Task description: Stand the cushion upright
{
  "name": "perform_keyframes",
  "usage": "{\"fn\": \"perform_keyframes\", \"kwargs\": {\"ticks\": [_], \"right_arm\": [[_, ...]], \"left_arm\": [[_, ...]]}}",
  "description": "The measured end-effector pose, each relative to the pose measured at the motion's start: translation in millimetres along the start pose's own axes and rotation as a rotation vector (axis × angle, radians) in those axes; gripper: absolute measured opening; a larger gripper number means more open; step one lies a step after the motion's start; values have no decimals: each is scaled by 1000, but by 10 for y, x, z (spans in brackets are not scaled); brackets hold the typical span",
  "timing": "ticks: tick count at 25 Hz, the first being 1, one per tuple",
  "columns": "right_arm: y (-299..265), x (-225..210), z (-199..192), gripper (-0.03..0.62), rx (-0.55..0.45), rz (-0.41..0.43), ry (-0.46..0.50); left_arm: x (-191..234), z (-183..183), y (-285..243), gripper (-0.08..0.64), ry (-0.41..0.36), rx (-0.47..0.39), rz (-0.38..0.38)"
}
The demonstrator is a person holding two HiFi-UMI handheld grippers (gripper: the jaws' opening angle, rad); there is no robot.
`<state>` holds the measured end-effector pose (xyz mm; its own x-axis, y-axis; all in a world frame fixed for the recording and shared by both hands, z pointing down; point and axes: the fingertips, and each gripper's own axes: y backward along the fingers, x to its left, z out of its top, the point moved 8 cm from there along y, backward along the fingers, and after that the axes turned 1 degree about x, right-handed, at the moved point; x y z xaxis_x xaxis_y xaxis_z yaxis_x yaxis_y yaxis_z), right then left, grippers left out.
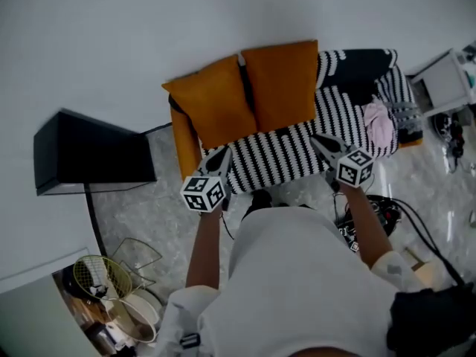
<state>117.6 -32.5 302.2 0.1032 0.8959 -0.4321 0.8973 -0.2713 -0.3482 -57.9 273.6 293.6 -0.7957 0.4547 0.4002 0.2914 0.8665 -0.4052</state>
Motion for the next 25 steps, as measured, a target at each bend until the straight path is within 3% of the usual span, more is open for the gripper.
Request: {"fn": "perform_keyframes", "kwargs": {"ticks": [5, 12, 25], "right_arm": [[478, 223, -130, 46, 23, 0, 64], [1002, 450, -397, 46, -7, 28, 64], [1340, 797, -647, 46, -55, -10, 54]], "left_arm": [[-533, -244, 331, 2, 1, -33, 12], [-1090, -552, 756, 2, -4, -49, 25], [-1338, -823, 1281, 2, -34, -52, 17]]}}
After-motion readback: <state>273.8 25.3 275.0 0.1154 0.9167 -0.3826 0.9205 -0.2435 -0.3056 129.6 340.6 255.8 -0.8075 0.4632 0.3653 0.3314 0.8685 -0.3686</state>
